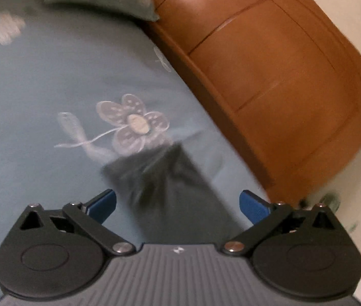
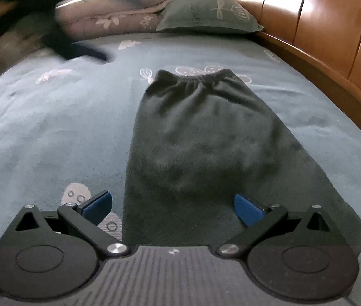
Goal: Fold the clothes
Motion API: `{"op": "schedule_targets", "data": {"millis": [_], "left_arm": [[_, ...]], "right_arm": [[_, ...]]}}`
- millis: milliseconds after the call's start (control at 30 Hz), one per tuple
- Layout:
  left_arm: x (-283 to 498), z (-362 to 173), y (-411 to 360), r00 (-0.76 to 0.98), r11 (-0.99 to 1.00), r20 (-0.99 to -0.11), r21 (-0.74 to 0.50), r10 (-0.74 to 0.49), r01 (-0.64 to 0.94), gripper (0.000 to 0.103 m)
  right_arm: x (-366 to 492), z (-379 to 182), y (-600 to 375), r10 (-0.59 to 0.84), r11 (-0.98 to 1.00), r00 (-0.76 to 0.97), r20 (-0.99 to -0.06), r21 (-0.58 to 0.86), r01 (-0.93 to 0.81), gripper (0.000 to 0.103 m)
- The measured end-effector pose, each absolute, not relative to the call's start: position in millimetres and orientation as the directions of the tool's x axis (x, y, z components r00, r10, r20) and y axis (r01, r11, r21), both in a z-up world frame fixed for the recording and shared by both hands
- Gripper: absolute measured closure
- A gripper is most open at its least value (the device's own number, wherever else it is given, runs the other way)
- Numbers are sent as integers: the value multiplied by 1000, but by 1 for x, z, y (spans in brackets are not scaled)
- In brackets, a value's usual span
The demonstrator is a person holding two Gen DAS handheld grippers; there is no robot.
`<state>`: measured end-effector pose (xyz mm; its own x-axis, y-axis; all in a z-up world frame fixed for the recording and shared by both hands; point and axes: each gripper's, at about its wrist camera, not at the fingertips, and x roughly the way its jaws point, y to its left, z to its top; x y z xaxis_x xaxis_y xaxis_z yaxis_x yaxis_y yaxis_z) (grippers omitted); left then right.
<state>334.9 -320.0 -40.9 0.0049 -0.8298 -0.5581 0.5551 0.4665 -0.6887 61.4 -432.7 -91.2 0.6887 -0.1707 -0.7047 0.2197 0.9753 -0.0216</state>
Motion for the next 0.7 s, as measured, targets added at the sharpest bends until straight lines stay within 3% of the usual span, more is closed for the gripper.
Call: {"op": "schedule_targets", "data": {"millis": [300, 467, 700], "left_arm": [[369, -98, -383, -82, 533, -637, -703, -767, 471, 1], [364, -79, -385, 5, 603, -724, -572, -690, 556, 1], [355, -83, -422, -81, 525, -676, -636, -732, 565, 1]], "right_arm": [[65, -101, -426, -208, 974, 690, -693, -79, 214, 0], [63, -101, -432, -185, 976, 708, -682, -45, 212, 0], [60, -105, -429, -192, 976, 716, -671, -58, 208, 0]]}}
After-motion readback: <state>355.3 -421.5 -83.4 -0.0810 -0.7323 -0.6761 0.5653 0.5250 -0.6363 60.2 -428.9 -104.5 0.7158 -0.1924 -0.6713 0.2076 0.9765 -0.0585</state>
